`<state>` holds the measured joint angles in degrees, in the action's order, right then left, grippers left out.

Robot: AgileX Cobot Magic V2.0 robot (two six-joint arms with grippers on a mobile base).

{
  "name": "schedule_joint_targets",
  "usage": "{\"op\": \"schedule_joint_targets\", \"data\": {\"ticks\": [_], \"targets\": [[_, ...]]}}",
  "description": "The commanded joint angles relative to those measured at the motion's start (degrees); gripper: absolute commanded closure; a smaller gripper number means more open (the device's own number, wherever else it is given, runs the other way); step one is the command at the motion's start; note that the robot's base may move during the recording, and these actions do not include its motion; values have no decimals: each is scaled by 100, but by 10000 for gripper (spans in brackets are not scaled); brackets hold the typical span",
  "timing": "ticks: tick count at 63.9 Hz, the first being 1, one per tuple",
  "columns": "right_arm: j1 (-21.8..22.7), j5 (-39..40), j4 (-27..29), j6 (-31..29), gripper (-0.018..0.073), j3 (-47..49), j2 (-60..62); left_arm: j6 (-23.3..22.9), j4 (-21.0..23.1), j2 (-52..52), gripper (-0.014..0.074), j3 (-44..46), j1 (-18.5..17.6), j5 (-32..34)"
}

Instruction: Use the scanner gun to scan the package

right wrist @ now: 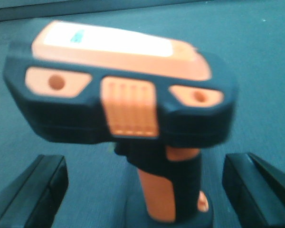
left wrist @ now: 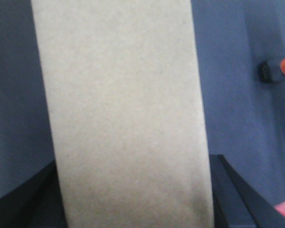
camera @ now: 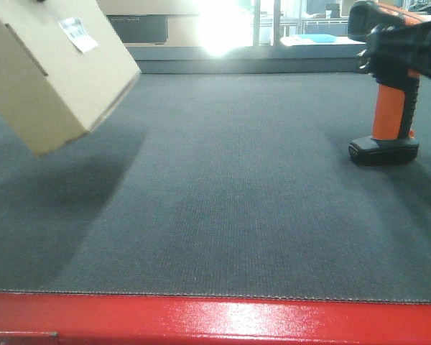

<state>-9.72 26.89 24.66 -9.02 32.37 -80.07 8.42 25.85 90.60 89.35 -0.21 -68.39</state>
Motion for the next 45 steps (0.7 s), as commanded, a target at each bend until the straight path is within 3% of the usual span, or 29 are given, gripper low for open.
{"op": "schedule_joint_targets", "data": {"ticks": [1,9,16,24,31,45], "targets": [[2,-311,-9,-54,-9,-171,416,22,-271,7,708,329,-11,91],[2,-741,-9,-54,10,-397,914,-204,-838,219,708,716,-77,1],[2,-1136,-9,-54,133,-515,1461,-379,-1662,434,708,987,-319,-136],[2,-1580,-47,-112,444,-515,2046,-528,-2292,655,708,1074,-659,-145],[2,-1800,-86,-115,730,-515,2518,-584,-2386,838,708,1074,-788,-57],[105,-1916,-97,-706,712,-504,3093,-584,-2375,1168,708,1074,-786,97]]}}
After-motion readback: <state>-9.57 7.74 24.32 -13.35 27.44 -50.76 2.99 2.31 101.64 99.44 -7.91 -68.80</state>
